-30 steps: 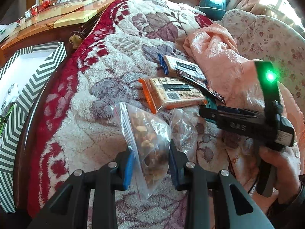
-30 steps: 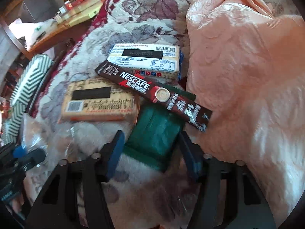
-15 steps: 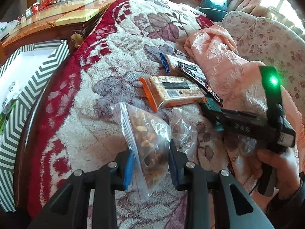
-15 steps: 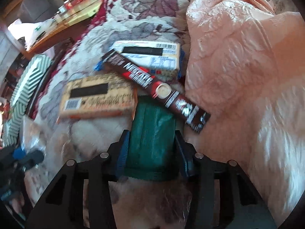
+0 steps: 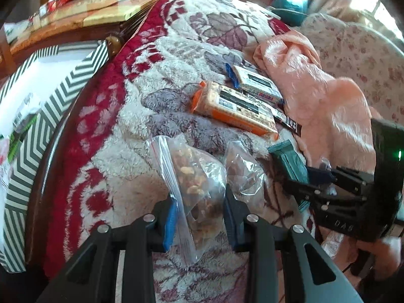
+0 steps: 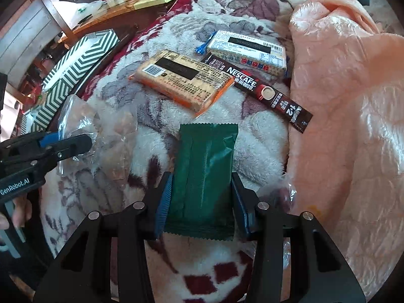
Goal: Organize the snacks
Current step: 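Carry the nut bag and green packet toward the white box with both grippers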
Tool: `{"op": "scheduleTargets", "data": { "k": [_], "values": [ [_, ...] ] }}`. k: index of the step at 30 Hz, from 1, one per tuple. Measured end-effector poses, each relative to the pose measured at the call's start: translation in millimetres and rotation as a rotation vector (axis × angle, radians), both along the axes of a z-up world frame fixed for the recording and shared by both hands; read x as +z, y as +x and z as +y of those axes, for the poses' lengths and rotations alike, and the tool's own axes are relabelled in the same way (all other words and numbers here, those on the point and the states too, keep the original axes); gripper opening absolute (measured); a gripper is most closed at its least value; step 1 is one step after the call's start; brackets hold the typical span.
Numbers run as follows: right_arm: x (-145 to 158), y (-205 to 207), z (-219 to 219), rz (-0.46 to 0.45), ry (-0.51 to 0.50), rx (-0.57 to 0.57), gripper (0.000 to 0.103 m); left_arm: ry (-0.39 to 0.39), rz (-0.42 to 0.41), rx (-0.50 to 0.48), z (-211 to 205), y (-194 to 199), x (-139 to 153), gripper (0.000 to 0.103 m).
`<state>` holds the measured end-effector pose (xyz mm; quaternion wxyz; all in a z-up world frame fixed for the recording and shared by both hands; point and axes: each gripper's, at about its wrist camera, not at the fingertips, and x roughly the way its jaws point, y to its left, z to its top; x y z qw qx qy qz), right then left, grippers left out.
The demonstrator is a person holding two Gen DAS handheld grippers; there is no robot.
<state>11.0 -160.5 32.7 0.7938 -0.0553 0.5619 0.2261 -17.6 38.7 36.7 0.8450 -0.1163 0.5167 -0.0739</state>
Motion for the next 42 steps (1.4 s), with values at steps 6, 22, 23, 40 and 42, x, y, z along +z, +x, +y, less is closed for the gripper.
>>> {"op": "scheduleTargets", "data": {
  "k": [6, 22, 23, 40, 42],
  "values": [
    [-5, 8, 12, -0.03, -0.099, 0.021, 0.052, -0.032, 0.015, 0.012, -5, 10, -7, 0.059],
    [17, -8, 16, -0.026, 0.059, 0.056, 0.043, 0.02, -0.067, -0.004, 5, -6, 18, 0.037],
    [19, -9, 19, -0.027, 0.069, 0.06, 0.043, 0.02, -0.07, 0.004, 8, -7, 20, 0.037],
    [47, -8, 99, -0.072, 0.092, 0.185, 0.043, 0.087, -0.127, 0.187, 81, -33, 46, 0.037],
    [48, -8, 109, -0.074, 0.09, 0.2, 0.043, 0.091, -0.132, 0.207, 88, -35, 48, 0.037]
  ]
}}
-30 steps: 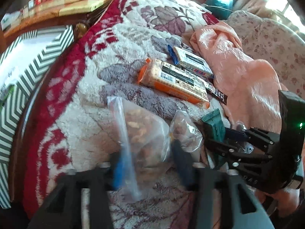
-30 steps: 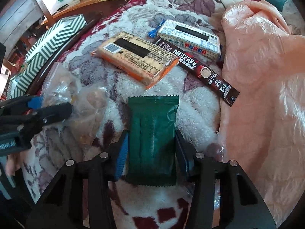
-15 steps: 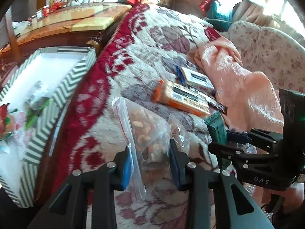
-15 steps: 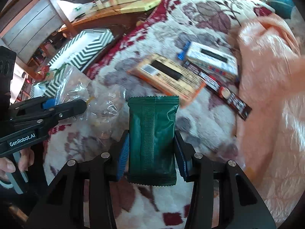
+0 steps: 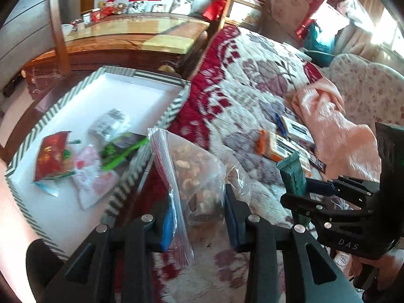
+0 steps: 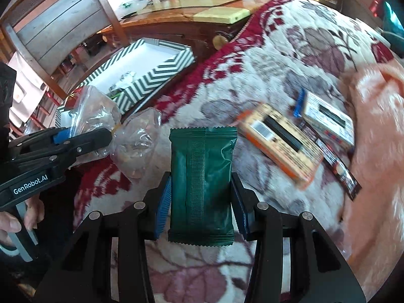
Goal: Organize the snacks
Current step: 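Carry the nut bag and green packet toward the white box with both grippers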
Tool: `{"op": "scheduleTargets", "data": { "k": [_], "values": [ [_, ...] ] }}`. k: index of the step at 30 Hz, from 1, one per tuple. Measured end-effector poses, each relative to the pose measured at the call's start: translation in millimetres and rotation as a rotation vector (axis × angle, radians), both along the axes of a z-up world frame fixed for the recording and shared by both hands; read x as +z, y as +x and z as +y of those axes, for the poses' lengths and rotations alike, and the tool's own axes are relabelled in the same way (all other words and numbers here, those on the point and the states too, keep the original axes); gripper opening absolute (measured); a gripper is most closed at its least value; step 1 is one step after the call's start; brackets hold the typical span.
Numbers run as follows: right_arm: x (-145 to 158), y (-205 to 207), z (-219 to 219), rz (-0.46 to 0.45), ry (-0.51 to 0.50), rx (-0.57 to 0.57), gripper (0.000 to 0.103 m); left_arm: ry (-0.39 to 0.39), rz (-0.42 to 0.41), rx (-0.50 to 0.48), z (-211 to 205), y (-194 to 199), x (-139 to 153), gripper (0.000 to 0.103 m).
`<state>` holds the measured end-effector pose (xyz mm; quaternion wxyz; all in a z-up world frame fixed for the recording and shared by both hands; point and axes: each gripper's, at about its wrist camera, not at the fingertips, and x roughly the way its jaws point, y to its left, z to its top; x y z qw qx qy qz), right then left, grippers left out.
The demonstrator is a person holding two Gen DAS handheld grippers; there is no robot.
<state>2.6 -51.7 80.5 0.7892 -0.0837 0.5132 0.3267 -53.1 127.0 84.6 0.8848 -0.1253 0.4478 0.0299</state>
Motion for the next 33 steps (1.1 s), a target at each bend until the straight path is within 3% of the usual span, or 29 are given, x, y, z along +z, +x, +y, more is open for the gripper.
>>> {"op": "scheduleTargets", "data": {
  "k": [33],
  "values": [
    [15, 12, 136, -0.02, -0.026, 0.219, 0.043, -0.02, -0.031, 0.272, 112, -15, 2, 0.037]
  ]
}}
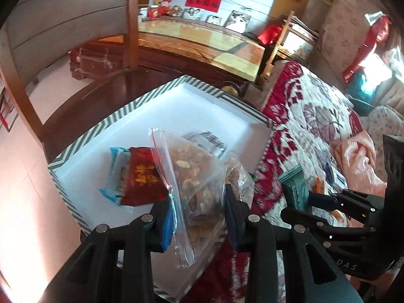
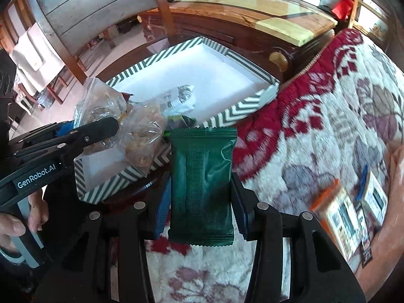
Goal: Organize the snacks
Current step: 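Carry the nut bag and green packet toward the white box with both grippers, then open the left gripper over the box while the right releases the green packet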
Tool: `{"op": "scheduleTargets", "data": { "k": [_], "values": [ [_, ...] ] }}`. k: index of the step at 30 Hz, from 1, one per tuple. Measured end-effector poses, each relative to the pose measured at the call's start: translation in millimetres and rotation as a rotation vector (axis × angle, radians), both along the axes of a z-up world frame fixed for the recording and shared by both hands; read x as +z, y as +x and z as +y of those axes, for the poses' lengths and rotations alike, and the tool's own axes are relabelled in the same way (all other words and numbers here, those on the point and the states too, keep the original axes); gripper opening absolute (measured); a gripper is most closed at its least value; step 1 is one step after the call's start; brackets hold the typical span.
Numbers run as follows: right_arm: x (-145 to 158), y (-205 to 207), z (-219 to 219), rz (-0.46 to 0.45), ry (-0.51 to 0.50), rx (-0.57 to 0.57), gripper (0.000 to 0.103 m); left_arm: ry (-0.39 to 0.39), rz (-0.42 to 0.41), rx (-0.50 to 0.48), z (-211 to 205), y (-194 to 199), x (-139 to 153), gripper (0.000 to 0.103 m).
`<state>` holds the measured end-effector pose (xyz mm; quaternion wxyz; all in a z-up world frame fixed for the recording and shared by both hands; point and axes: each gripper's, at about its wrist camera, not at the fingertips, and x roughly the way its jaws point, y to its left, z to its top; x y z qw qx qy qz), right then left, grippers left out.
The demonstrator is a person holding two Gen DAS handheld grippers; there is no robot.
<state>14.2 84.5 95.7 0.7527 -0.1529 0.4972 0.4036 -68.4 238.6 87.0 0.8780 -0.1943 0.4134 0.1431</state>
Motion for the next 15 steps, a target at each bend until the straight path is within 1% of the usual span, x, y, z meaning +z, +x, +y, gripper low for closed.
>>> {"op": "scheduleTargets", "data": {
  "k": [9, 15],
  "values": [
    [2, 11, 40, -0.007, 0.0, 0.049, 0.043, -0.016, 0.02, 0.057, 23, -2, -10, 0.037],
    [-4, 20, 64, -0.005, -0.026, 0.08, 0.043, -0.02, 0.032, 0.096, 36, -4, -16, 0.037]
  ]
}}
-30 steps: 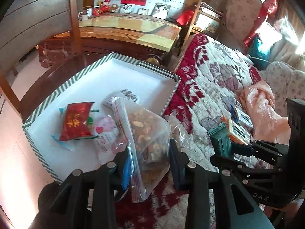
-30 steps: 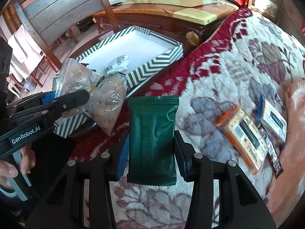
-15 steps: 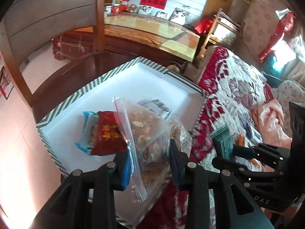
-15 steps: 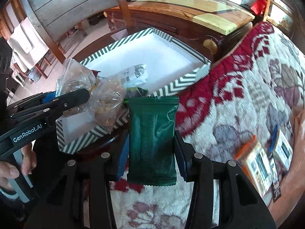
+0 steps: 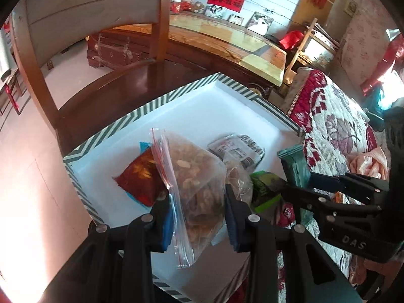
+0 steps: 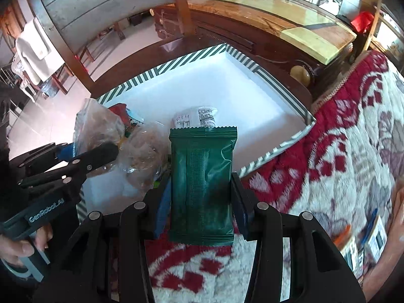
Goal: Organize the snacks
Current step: 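Open the left gripper over the box while the right releases the green packet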
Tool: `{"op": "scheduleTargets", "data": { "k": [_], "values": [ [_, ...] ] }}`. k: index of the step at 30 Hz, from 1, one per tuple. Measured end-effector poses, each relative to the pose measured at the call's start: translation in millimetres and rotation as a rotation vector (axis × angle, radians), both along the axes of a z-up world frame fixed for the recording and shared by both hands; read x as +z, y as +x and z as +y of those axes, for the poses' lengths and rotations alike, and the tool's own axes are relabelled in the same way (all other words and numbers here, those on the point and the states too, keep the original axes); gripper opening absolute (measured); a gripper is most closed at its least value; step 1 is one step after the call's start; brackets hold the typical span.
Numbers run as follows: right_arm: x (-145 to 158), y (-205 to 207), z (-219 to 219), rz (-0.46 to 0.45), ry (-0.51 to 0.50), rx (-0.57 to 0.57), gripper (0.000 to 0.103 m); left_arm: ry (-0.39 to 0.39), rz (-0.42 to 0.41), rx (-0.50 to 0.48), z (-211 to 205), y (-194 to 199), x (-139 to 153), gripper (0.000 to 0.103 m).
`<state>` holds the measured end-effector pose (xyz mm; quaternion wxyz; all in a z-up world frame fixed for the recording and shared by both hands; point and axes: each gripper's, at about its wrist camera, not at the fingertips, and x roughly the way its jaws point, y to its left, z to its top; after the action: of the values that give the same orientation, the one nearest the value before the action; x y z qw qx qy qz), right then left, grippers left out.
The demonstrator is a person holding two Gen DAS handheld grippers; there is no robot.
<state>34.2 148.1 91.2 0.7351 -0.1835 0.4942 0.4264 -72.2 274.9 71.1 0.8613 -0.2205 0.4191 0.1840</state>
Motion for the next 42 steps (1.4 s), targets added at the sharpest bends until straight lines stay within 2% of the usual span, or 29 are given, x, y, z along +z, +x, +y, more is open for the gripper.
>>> {"op": "scheduleTargets", "data": {
  "k": [17, 25, 31, 33, 36, 42],
  "values": [
    [-31, 23, 50, 0.039, -0.041, 0.024, 0.044, -0.003, 0.037, 0.03, 7, 5, -14, 0.037],
    [-20, 24, 40, 0.074, 0.05, -0.037, 0.048, 0.009, 0.047, 0.046, 5, 5, -13, 0.04],
    [-7, 15, 29, 0.049, 0.07, -0.047, 0.049, 0.049, 0.031, 0.056, 0, 0, -4, 0.058],
    [-4, 13, 22, 0.05, 0.078, -0.056, 0.049, 0.064, 0.021, 0.055, -3, -1, 0, 0.068],
    [0, 9, 11, 0.047, 0.087, -0.072, 0.049, 0.079, 0.008, 0.048, -9, -1, 4, 0.075],
    [5, 3, -19, 0.037, 0.101, -0.116, 0.049, 0.121, -0.006, 0.016, -28, 0, 13, 0.08]
  ]
}}
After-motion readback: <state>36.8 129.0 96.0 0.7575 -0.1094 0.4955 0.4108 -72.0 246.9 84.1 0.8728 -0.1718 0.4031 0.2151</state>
